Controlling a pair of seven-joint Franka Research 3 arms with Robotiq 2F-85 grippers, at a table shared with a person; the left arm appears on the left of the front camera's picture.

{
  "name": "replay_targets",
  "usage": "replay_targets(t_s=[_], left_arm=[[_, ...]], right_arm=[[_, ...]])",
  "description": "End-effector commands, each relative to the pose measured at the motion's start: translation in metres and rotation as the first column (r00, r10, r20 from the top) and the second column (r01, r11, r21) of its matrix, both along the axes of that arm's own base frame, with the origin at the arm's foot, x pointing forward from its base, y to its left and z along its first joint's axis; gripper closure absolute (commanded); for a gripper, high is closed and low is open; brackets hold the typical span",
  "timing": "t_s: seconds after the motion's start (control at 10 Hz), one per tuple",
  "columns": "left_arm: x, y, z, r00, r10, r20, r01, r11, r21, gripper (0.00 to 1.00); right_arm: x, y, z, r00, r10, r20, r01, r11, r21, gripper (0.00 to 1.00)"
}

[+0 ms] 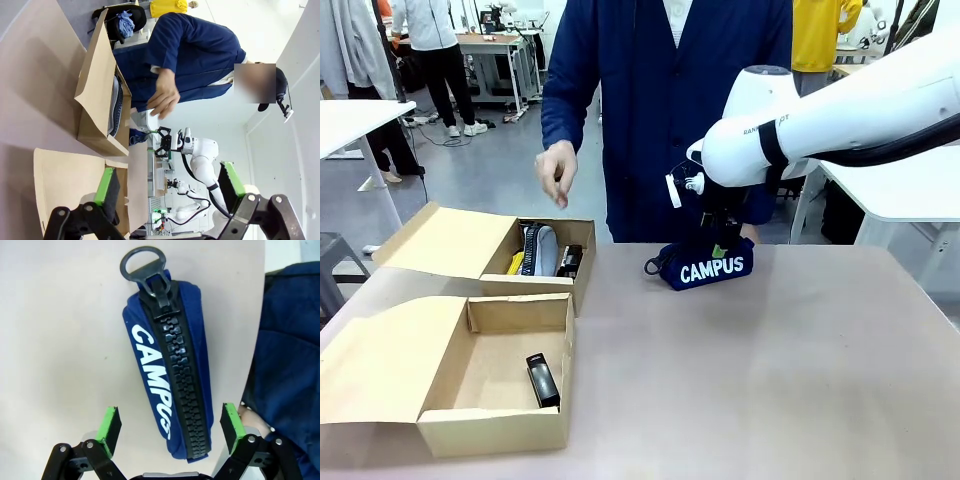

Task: Place items inside the box.
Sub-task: Pick up a Pencil pouch or Stapler and place it inside the Mailer Box closest to the robot.

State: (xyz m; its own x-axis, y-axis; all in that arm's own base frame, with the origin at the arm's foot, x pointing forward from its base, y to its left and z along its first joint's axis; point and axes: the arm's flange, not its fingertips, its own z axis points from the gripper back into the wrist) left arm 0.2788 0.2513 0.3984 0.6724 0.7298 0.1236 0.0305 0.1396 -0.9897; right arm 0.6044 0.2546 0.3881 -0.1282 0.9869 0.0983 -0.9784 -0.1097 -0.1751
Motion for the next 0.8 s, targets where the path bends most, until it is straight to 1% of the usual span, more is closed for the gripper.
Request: replay_targets(t_s=[0.0,0.1,0.2,0.3,0.5,0.7], left_arm=[[-0.002,-0.003,0.0,1.0,0.0,0.014,0.0,1.0,-0.002,0.0],[-0.002,-0.003,0.0,1.0,0.0,0.014,0.0,1.0,-0.002,0.0],[-0.002,-0.003,0.0,1.0,0.0,0.014,0.0,1.0,-0.002,0.0],[-0.002,-0.003,0.0,1.0,0.0,0.014,0.0,1.0,-0.002,0.0],[-0.002,-0.003,0.0,1.0,0.0,0.014,0.0,1.0,-0.002,0.0],[-0.002,-0.003,0.0,1.0,0.0,0.014,0.0,1.0,-0.002,0.0]], right_arm=[[0.014,-0.006,-0.018,0.999,-0.024,-0.045,0.025,1.0,0.006,0.0],[0.02,-0.011,-0.031,0.998,-0.021,-0.055,0.022,1.0,0.017,0.0],[0.025,-0.017,-0.044,0.999,-0.018,-0.049,0.02,0.999,0.028,0.0],[0.027,-0.021,-0.051,0.998,-0.008,-0.063,0.011,0.999,0.052,0.0],[0.028,-0.025,-0.057,0.995,-0.027,-0.099,0.032,0.998,0.058,0.0],[0.026,-0.024,-0.053,0.995,-0.024,-0.097,0.029,0.998,0.052,0.0]])
